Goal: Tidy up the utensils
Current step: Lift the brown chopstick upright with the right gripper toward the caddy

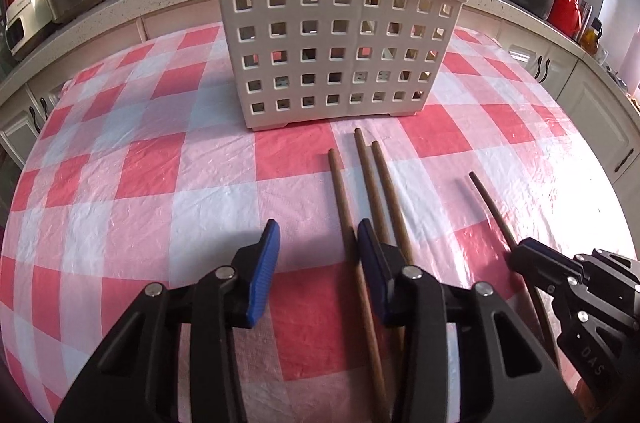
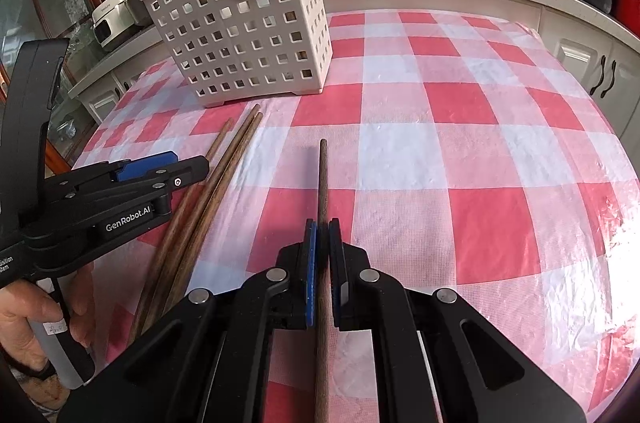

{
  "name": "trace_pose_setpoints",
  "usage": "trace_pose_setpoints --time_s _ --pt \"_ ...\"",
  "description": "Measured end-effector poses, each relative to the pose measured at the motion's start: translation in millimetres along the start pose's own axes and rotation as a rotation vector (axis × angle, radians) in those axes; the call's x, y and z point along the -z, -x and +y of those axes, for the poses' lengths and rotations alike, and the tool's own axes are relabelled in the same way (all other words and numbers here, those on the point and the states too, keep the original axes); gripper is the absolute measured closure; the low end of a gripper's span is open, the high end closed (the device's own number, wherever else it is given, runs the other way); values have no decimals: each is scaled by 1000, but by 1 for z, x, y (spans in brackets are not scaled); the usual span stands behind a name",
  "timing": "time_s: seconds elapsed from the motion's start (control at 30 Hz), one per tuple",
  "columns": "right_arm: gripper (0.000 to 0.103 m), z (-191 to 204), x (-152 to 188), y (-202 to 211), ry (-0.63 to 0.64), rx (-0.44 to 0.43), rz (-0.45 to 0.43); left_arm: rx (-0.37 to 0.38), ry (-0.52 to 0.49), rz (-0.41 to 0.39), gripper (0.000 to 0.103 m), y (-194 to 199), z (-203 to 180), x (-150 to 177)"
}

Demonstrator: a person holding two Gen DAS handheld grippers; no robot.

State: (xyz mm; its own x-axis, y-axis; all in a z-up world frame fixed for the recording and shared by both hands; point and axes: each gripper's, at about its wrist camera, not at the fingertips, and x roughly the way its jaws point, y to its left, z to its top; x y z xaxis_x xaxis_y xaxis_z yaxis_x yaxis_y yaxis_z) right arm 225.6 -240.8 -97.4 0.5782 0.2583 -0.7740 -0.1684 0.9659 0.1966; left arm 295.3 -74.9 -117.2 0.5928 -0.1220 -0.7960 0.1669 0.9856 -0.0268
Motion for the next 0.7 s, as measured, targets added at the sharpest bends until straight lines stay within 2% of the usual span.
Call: trace_pose_setpoints --time_s 0.3,0.5,0.7 --pt "96 12 -8 -7 74 54 20 28 -55 8 95 2 -11 3" --pt "97 10 -11 -4 89 43 2 71 -11 3 97 5 -1 4" --pt "97 9 -19 24 76 23 -96 75 13 -89 97 42 10 10"
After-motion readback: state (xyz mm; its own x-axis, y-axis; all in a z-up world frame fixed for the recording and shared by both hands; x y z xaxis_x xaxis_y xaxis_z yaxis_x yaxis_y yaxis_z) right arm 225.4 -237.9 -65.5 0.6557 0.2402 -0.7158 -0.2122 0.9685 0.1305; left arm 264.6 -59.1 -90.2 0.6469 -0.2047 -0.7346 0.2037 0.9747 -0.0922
